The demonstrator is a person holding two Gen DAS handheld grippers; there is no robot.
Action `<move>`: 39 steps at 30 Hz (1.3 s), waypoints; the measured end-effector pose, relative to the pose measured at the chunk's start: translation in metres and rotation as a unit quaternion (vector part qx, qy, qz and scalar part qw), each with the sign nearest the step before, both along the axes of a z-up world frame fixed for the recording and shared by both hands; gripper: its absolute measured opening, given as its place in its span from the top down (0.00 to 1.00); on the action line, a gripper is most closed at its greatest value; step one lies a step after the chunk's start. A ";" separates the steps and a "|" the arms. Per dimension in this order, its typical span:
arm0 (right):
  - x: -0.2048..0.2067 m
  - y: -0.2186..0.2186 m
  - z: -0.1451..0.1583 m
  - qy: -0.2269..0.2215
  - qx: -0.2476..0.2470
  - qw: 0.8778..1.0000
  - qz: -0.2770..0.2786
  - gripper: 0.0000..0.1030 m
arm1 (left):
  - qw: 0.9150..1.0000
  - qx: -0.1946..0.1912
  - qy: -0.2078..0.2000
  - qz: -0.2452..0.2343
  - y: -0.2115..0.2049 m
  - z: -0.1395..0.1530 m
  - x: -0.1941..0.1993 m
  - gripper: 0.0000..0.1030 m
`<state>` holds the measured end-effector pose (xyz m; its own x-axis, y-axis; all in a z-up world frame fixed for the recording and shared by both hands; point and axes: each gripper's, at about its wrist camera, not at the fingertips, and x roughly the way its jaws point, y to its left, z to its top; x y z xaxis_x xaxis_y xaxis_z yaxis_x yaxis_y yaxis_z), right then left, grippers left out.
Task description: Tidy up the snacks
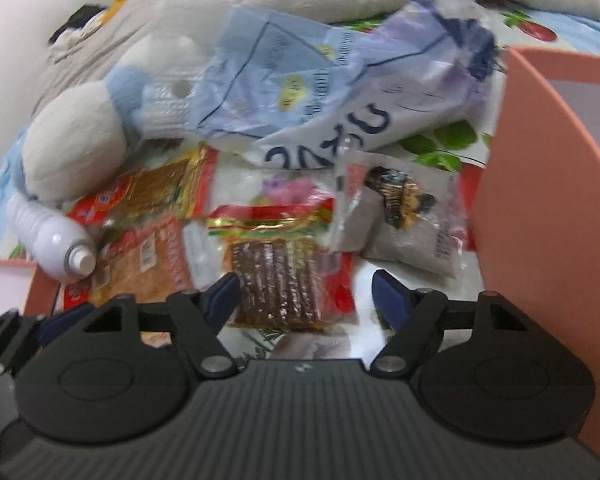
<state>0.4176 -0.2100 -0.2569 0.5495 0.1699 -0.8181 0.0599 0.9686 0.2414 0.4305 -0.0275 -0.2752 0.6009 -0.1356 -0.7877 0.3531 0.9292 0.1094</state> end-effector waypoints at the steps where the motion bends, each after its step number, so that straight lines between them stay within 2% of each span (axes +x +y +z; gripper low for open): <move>1: 0.000 0.004 0.001 -0.003 -0.010 1.000 0.010 0.43 | 1.000 0.000 -0.001 0.001 0.001 0.001 -0.001 0.36; 3: 0.000 0.007 0.002 -0.004 -0.005 1.000 0.021 0.52 | 1.000 -0.001 -0.004 0.006 0.001 0.002 0.000 0.44; 5: 0.001 0.008 0.003 -0.004 -0.004 1.000 0.024 0.55 | 1.000 0.000 -0.009 0.014 0.003 0.002 0.001 0.56; 6: 0.001 0.008 0.003 -0.006 -0.001 1.000 0.026 0.58 | 1.000 0.003 -0.012 0.018 0.003 0.003 0.001 0.67; 7: 0.000 0.007 0.004 -0.005 0.002 1.000 0.027 0.65 | 1.000 0.007 -0.014 0.021 0.004 0.003 0.002 0.70; 11: -0.002 0.009 0.008 -0.004 0.009 0.999 0.033 0.67 | 0.999 0.008 -0.021 0.025 0.006 0.005 0.000 0.80; 12: -0.004 0.009 0.010 -0.007 0.010 0.999 0.032 0.75 | 0.999 0.000 -0.020 0.030 0.007 0.007 -0.001 0.83; 15: -0.011 0.009 0.017 -0.013 0.010 0.999 0.035 0.77 | 0.999 -0.018 -0.016 0.043 0.012 0.012 -0.007 0.88; 29: -0.077 0.004 0.057 -0.034 0.015 0.998 0.047 0.85 | 0.990 -0.091 -0.006 0.108 0.024 0.061 -0.079 0.95; 39: -0.142 -0.003 0.095 -0.061 -0.002 0.997 0.050 0.87 | 0.985 -0.114 -0.013 0.131 0.025 0.102 -0.144 0.96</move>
